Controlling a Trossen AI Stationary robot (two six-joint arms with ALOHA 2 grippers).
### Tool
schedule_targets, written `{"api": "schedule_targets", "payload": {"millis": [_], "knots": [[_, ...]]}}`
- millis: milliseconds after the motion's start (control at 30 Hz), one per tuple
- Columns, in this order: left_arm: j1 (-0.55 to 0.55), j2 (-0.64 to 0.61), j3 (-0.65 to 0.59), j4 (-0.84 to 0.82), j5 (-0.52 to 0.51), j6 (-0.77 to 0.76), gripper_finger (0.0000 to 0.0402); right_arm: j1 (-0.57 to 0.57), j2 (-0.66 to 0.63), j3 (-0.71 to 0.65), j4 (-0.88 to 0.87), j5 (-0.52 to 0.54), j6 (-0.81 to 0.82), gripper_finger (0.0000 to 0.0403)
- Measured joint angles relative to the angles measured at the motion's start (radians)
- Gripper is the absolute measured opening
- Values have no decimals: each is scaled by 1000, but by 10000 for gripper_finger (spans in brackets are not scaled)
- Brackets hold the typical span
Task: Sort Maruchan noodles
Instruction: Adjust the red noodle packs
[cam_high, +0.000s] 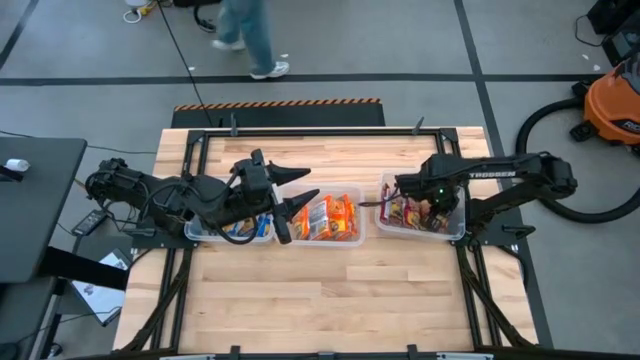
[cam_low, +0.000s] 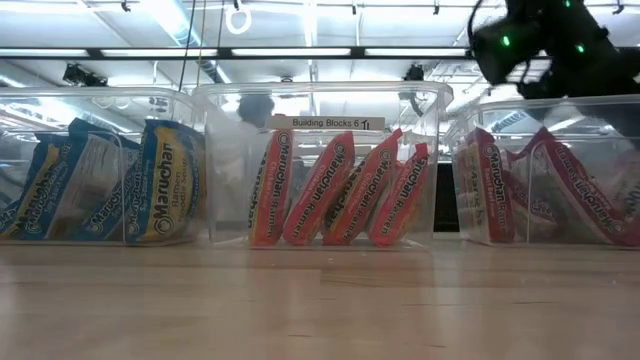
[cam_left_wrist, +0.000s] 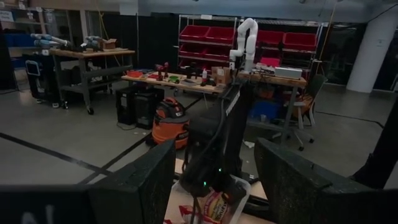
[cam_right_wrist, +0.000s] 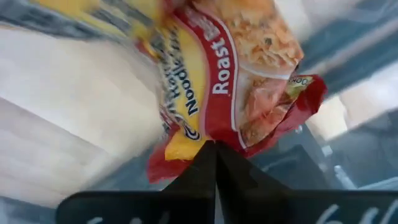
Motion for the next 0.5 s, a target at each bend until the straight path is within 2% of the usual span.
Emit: {"api": "schedule_targets", "payload": {"millis": [200, 333, 500], "knots": [[0, 0, 0, 0, 0, 1, 224, 5, -16, 104, 11, -1, -3, 5], [0, 0, 0, 1, 0, 0, 224, 5, -12, 92, 71, -1, -22, 4], [-2, 0, 0, 1, 0, 0, 224, 5, -17, 90, 4, 33, 22, 23]]}}
